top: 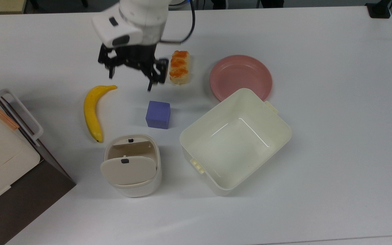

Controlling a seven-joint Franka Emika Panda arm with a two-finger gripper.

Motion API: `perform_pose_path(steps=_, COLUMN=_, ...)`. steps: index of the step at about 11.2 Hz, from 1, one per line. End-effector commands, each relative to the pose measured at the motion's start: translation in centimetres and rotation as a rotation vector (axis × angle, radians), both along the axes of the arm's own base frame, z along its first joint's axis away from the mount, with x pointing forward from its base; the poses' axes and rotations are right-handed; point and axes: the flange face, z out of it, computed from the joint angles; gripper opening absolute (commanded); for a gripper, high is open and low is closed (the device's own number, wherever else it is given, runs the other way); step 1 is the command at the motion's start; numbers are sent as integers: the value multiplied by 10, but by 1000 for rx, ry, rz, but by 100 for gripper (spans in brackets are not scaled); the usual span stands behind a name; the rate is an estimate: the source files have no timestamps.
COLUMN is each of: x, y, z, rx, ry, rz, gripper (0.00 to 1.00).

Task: Grab it up and put it in the trash

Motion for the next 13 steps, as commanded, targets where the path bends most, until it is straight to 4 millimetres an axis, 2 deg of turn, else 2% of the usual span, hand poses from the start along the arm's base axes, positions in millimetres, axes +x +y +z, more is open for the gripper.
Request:
perform_pose_path(steps=1, x=-51, y=-16, z=49, rx=94, ry=53, rz=70, gripper=100)
perform_pose_path(steps=3, x=-59, y=-33, z=68, rx=190, ry=5, rz=31, gripper=100)
perform_pose_path(steps=4, x=-66, y=-35, z=80, rx=230, ry=-22, rz=40, gripper=100)
perform_pose_path(steps=6, x=-74, y=-36, z=92, rx=250, ry=-31, rz=68, gripper=100)
perform_pose_path(steps=7, x=-79, y=-42, z=98, rx=259, ry=-37, rz=56, gripper=100)
perform_pose_path(steps=13, x=-95, y=-51, z=98, rx=306, ry=80, rz=21, gripper=100)
